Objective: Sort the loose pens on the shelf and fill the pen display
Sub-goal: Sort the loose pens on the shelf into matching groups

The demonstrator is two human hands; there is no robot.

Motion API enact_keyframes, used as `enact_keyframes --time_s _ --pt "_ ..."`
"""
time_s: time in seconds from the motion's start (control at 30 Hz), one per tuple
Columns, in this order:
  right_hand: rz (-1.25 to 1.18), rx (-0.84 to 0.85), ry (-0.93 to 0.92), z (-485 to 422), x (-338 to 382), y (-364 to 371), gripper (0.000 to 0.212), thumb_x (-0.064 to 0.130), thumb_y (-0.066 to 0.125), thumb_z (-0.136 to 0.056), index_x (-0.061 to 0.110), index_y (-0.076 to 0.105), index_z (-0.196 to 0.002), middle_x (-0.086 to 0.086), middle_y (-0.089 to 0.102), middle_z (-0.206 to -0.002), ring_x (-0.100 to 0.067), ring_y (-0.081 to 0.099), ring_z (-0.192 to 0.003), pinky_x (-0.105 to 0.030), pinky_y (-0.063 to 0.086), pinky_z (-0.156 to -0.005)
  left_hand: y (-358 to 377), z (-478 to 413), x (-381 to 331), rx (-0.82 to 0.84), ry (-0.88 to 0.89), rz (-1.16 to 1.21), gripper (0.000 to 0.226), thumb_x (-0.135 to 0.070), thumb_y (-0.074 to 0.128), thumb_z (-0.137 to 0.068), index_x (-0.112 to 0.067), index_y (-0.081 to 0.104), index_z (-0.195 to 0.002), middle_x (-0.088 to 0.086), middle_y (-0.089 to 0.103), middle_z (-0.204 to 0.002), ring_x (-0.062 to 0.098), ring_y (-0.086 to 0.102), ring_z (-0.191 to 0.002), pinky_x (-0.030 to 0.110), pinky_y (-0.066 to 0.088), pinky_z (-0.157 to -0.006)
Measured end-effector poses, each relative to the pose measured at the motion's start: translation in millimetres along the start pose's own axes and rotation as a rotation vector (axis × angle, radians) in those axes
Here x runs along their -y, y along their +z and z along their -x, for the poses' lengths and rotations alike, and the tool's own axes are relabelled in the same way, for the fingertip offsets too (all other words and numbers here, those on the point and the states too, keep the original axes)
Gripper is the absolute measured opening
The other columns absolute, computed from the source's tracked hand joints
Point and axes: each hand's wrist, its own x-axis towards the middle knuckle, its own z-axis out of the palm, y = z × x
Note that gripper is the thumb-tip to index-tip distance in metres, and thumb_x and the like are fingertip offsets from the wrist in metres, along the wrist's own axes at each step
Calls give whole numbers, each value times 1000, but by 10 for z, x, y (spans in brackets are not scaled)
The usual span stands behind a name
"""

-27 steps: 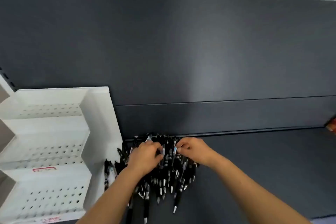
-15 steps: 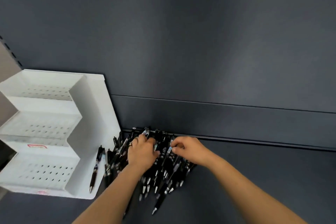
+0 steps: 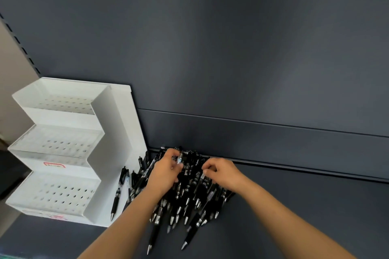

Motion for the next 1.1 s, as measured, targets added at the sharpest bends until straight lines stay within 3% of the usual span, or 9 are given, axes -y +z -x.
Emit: enact_keyframes --time_s 0.13,0.27,0.37,0.47,0.57,0.73,0.9,1.0,1.1 --pt "79 39 88 -8 154 161 15 32 56 -93 20 64 -91 6 60 -73 -11 58 -59 -32 55 -75 -90 23 41 42 -42 201 17 -10 45 -97 -16 45 -113 5 56 -67 11 49 -37 25 43 -41" --pt "351 0 218 29 421 365 38 55 60 -83 17 57 -78 4 59 -77 -17 58 -72 -29 49 -65 -142 37 106 108 -73 180 19 -15 42 -98 -24 44 -114 5 50 -67 15 45 -45 24 44 -41" --pt "469 -13 260 52 560 502 38 55 60 -82 17 57 -84 0 63 -91 -20 62 -87 -28 44 -65 -184 69 162 170 -84 98 29 -15 42 -98 -26 41 -125 2 47 -67 11 46 -53 21 45 -45" --pt "388 0 313 39 587 607 23 36 58 -85 16 51 -76 -1 61 -88 -22 64 -92 -28 45 -65 -195 117 209 250 -88 42 46 -7 44 -95 -23 34 -136 -2 45 -73 9 48 -58 16 45 -45" --pt "294 -30 359 39 589 650 23 27 54 -84 18 43 -66 -2 62 -82 -21 67 -87 -28 51 -67 -209 128 252 291 -78 36 54 -2 43 -93 -22 31 -141 2 47 -77 10 50 -61 16 48 -47" --pt "86 -49 405 38 536 647 17 24 52 -80 15 50 -65 0 59 -61 -18 65 -64 -27 52 -69 -244 140 282 278 -62 113 57 4 44 -92 -16 30 -144 2 49 -77 10 54 -58 17 50 -48" --pt "-13 -197 329 32 488 585 14 23 59 -79 20 48 -71 0 58 -78 -19 55 -77 -25 41 -65 -290 80 211 263 -70 256 40 3 54 -89 -7 46 -127 5 57 -71 5 58 -41 21 50 -43" --pt "-67 -311 309 105 426 502 12 20 58 -83 19 54 -95 -1 59 -86 -20 56 -81 -28 45 -73 -235 64 113 265 -53 274 15 -4 54 -91 -11 51 -104 6 60 -72 12 57 -39 24 46 -38" --pt "-100 -381 323 232 278 393 11 18 54 -87 21 53 -98 -2 59 -83 -22 57 -77 -30 48 -71 -98 48 -3 297 8 222 5 -13 48 -97 -17 51 -95 1 62 -64 15 55 -41 19 39 -38"
